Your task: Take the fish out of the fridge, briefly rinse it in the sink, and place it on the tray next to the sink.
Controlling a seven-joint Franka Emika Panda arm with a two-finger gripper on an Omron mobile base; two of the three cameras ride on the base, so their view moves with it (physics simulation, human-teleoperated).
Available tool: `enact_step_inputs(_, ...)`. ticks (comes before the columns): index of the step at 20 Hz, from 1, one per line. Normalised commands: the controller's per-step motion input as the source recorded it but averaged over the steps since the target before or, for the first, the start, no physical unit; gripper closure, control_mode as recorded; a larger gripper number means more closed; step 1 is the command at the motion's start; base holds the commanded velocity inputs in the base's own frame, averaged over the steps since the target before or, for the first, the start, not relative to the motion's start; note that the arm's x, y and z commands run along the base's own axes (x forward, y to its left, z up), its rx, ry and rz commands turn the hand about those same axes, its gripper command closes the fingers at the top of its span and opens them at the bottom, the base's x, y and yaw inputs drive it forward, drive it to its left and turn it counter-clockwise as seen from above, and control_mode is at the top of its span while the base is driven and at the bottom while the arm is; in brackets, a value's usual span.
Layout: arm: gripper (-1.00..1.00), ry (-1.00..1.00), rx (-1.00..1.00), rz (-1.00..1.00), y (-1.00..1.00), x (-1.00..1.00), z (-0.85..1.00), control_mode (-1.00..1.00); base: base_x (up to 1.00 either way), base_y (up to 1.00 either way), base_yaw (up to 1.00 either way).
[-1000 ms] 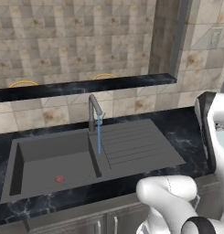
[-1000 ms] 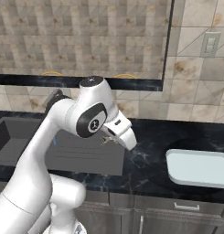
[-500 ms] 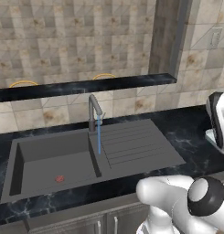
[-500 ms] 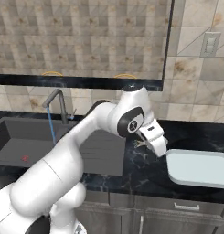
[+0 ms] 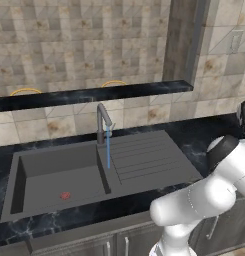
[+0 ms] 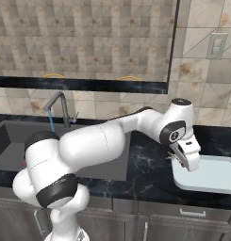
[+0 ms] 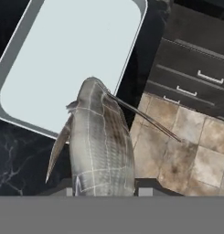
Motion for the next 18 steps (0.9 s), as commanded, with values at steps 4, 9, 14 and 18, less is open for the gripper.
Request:
enact_step_inputs(4, 1.00, 0.00, 0.00, -0.02, -0.28, 0.10, -0.12, -1.00, 0.00, 0.00, 0.00)
enact_step_inputs(9, 1.00, 0.00, 0.00, 0.00, -0.13, 0.17, -0.49, -1.00, 0.00, 0.00, 0.00)
enact_step_inputs(14, 1.00, 0.00, 0.00, -0.01, -0.17, 0.39, -0.37, -1.00, 0.00, 0.00, 0.00)
enact_step_inputs(18, 1.00, 0.00, -0.03, 0.00, -0.43, 0.54, -0.37, -1.00, 0.00, 0.00, 0.00)
